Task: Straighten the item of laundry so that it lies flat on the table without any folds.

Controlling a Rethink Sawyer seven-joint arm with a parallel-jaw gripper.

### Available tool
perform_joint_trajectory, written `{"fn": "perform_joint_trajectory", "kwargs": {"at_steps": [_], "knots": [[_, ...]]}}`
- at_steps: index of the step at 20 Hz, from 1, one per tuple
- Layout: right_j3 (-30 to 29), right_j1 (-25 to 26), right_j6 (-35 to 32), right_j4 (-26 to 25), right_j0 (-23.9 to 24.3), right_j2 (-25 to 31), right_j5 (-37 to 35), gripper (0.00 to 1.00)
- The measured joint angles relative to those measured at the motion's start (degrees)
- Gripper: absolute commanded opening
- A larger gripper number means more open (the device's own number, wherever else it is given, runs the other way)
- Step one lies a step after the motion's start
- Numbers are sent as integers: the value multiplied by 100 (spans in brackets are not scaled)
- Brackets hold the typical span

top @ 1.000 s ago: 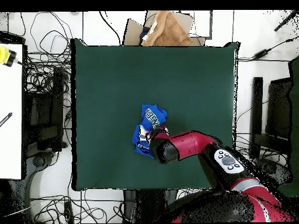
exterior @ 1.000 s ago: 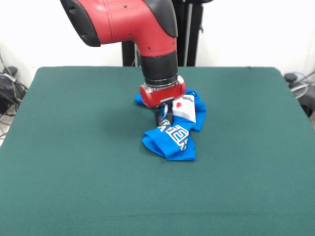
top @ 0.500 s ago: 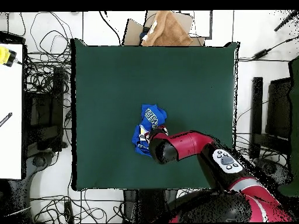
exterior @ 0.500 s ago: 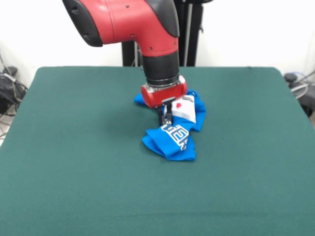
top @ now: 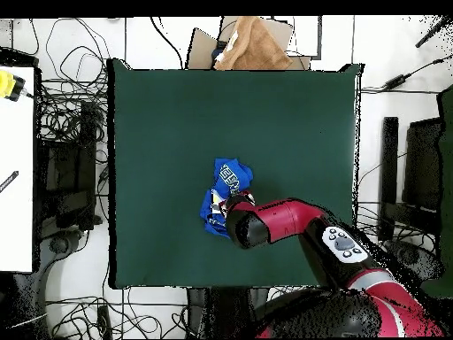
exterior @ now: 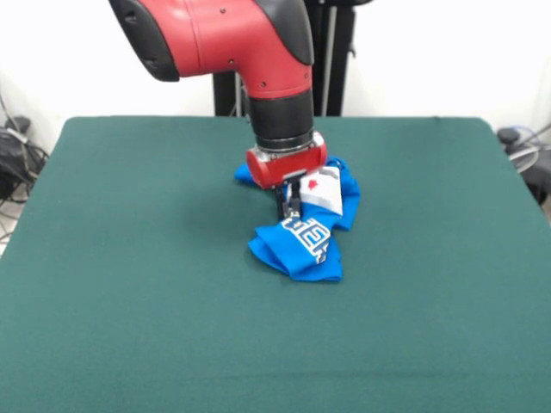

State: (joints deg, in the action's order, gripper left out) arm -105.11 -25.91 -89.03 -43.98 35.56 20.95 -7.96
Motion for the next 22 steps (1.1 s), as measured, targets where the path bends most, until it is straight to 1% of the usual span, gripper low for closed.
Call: {"fn": "perform_joint_trajectory", "kwargs": {"at_steps": [3, 4, 9, 12, 13, 15, 16, 19, 22], "knots": [[-41, -72, 0, 25, 71, 18, -38, 0], [-45, -162, 5, 77, 199, 71, -197, 0], [-38, -375, 36, 201, 441, 180, -694, 0], [12, -646, 84, 249, 570, 203, -1275, 0], [56, -863, 107, 247, 592, 204, -1642, 0], [81, -989, 109, 247, 590, 206, -1830, 0], [106, -1130, 109, 247, 584, 214, -1998, 0], [142, -1348, 109, 246, 534, 213, -2167, 0], [239, -1651, 109, 255, 364, 226, -2280, 0]]}}
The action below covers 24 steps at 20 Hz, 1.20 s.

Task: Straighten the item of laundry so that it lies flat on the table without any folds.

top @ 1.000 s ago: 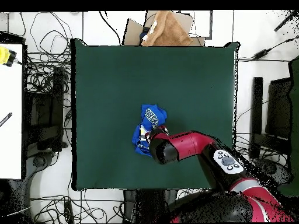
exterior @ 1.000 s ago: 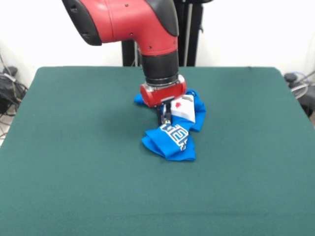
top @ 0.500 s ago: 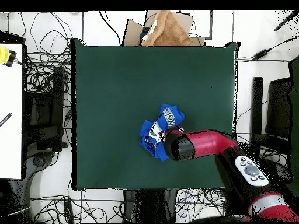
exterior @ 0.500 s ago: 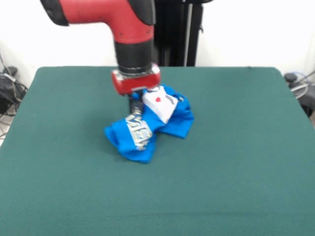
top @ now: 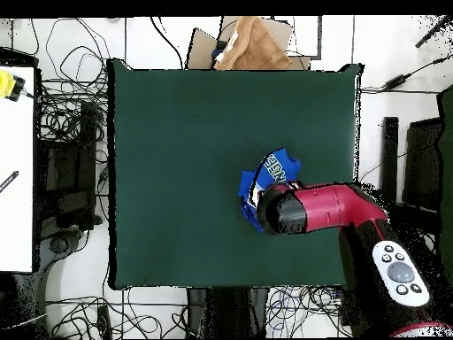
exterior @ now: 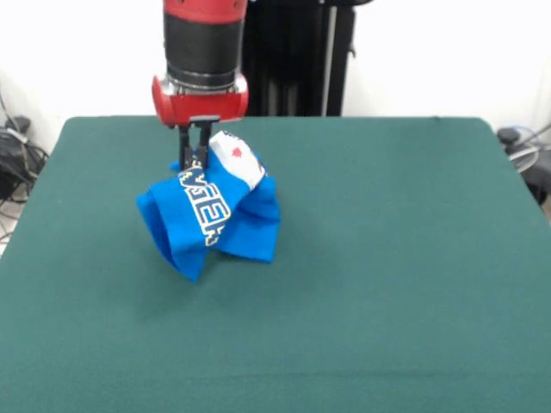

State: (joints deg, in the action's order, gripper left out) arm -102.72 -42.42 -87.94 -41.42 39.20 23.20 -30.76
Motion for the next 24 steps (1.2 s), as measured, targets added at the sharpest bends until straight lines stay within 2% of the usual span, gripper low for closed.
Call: {"fn": "perform_joint_trajectory", "kwargs": {"at_steps": [4, 11, 20, 24], "knots": [[143, -120, 0, 59, -126, 83, -8, 0], [403, -31, 0, 184, -157, 309, -10, 0], [395, -136, 0, 182, -205, 302, -10, 0], [304, -345, 0, 176, -441, 197, -10, 0]]}}
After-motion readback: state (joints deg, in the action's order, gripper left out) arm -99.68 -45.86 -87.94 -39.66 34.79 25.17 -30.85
